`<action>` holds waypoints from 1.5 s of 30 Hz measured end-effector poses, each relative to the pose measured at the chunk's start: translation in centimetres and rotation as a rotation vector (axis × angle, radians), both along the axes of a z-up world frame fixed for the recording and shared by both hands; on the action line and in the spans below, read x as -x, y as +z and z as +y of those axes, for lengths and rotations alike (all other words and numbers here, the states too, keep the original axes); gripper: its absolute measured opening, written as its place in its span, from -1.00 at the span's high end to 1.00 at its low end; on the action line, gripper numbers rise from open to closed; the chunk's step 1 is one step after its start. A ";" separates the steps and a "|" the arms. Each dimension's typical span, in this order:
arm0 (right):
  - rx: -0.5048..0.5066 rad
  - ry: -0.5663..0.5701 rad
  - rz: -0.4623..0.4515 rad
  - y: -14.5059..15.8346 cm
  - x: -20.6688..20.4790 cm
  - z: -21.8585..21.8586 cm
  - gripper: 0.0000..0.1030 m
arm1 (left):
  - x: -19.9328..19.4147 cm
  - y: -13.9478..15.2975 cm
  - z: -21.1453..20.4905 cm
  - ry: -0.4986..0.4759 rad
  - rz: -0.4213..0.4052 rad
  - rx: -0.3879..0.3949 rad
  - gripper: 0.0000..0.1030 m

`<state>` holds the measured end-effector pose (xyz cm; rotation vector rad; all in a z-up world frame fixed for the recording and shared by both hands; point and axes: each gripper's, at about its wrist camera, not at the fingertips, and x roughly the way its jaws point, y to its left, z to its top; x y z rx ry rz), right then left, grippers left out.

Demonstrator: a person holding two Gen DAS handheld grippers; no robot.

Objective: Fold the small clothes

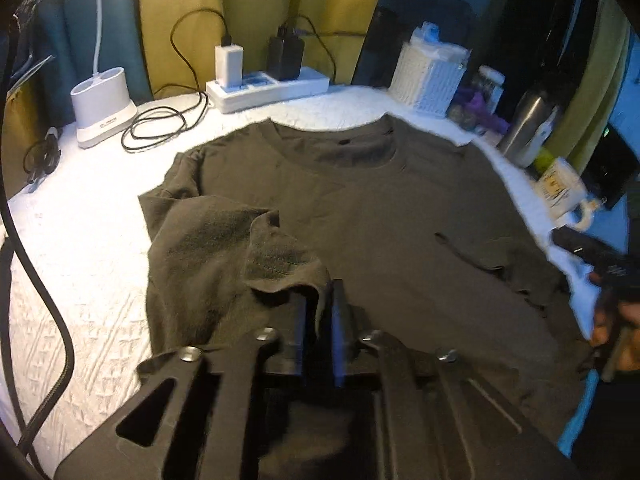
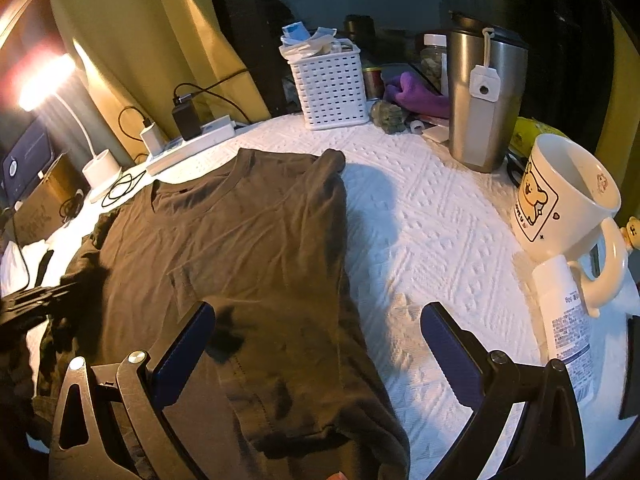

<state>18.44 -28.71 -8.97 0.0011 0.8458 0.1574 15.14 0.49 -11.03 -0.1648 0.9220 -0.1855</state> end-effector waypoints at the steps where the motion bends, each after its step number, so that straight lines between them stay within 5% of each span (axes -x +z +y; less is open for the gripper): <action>1: 0.000 0.000 0.002 0.0 0.0 0.0 -1.00 | 0.3 0.4 0.5 0.007 -0.008 0.012 0.25; 2: 0.001 0.000 0.003 -0.1 0.0 0.0 -1.00 | 0.8 1.0 1.2 0.024 -0.021 0.025 -0.09; 4: 0.003 0.000 0.008 -0.3 -0.1 0.1 -1.00 | 1.5 1.8 2.6 0.057 -0.041 0.043 -0.26; 14: 0.021 0.011 0.006 0.0 -0.1 1.2 -1.00 | 1.2 -0.6 5.6 0.113 0.008 0.004 -0.27; 31: 0.035 0.020 0.018 -0.2 1.1 1.6 -1.00 | 3.3 -2.7 2.7 -0.041 0.114 0.199 -0.27; 38: 0.030 -0.004 0.013 0.0 1.6 0.5 -1.00 | 1.6 -0.3 1.4 -0.074 0.052 0.143 -0.27; 45: 0.042 -0.029 0.025 -0.7 0.3 -0.4 -1.00 | -3.7 -2.2 0.2 -0.053 0.103 0.051 -0.27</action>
